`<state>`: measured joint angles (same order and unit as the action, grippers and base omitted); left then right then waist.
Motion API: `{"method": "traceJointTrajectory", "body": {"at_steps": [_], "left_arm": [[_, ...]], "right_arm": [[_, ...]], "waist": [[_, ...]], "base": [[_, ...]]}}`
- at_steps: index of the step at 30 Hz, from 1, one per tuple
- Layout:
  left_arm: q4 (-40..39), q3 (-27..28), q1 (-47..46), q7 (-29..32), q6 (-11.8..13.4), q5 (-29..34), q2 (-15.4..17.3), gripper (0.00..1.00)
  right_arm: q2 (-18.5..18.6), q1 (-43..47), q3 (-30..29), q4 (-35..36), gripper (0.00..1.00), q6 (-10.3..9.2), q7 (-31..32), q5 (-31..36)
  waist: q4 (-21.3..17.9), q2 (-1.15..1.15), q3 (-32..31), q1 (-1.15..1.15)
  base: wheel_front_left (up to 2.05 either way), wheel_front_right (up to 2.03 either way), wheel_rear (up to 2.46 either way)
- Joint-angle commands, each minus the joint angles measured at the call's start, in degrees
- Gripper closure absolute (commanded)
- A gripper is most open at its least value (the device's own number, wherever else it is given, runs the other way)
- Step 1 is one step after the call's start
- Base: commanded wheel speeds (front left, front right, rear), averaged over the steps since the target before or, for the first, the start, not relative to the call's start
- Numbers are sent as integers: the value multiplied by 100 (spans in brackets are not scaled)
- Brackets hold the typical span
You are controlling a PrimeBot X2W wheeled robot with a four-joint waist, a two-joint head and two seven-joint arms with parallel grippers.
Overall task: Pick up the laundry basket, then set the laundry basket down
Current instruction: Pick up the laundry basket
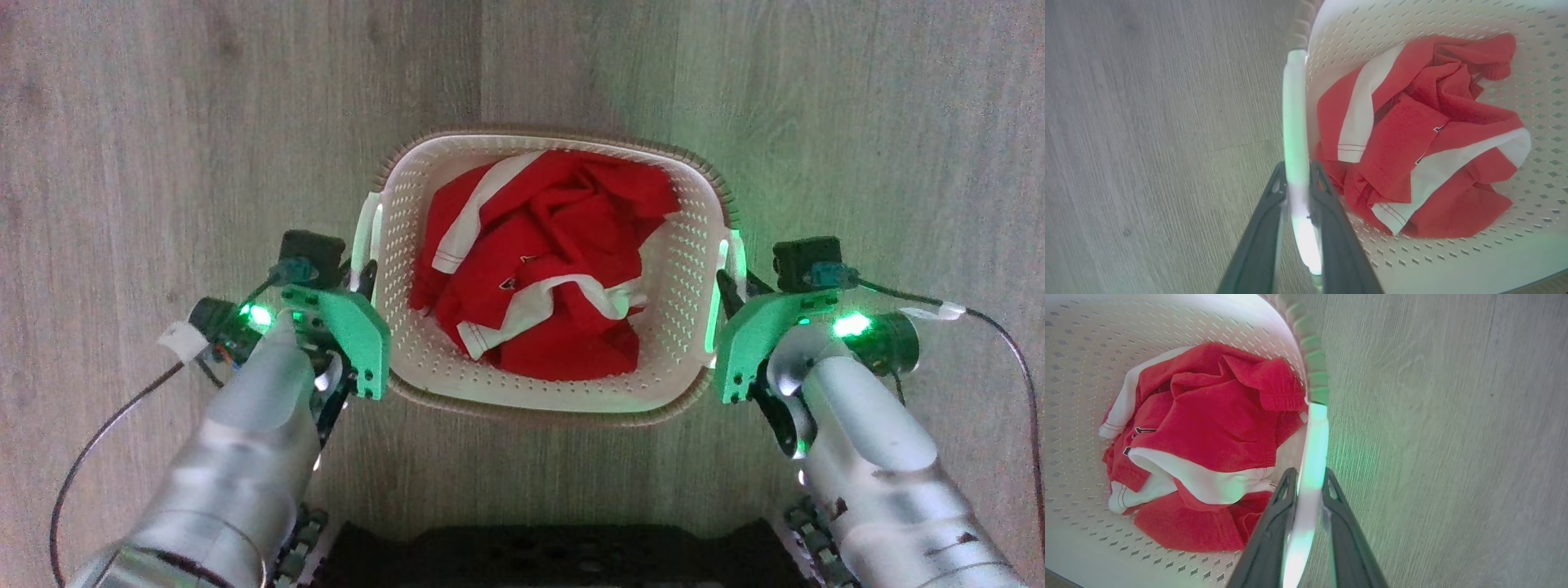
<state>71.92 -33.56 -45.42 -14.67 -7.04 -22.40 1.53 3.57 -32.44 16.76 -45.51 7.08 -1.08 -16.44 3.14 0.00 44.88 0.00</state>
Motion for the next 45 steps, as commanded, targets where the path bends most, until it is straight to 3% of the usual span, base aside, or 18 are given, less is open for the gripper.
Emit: {"method": "traceJointTrajectory", "body": {"at_steps": [1, 14, 24, 32, 45], "left_arm": [[-25, -9, 67, -33, -1, -29, 135, 100], [-71, -559, 113, -7, -31, -299, 135, 100], [-366, -1300, 336, 311, -43, -687, 135, 100], [-443, -1864, 421, 513, -44, -1029, 151, 100], [-1130, -2930, 556, 1240, -45, -2069, 799, 100]], "right_arm": [[-69, 234, 164, 89, 100, 41, -13, 30], [-69, -45, 337, 66, 100, 41, 137, 184], [-69, -342, 727, -173, 100, 41, 568, 290], [-69, -414, 1127, -335, 100, 41, 1007, 9], [114, -387, 2069, -83, 100, 41, 1805, -1033]], "waist": [[6, 0, -3, 0], [94, 0, -125, 0], [213, 0, -512, 0], [245, 0, -915, 0], [131, 0, -1776, 0]], "base": [[0, 0, 0], [0, 0, 0], [0, 0, 0], [0, 0, 0], [0, 0, 0]]}}
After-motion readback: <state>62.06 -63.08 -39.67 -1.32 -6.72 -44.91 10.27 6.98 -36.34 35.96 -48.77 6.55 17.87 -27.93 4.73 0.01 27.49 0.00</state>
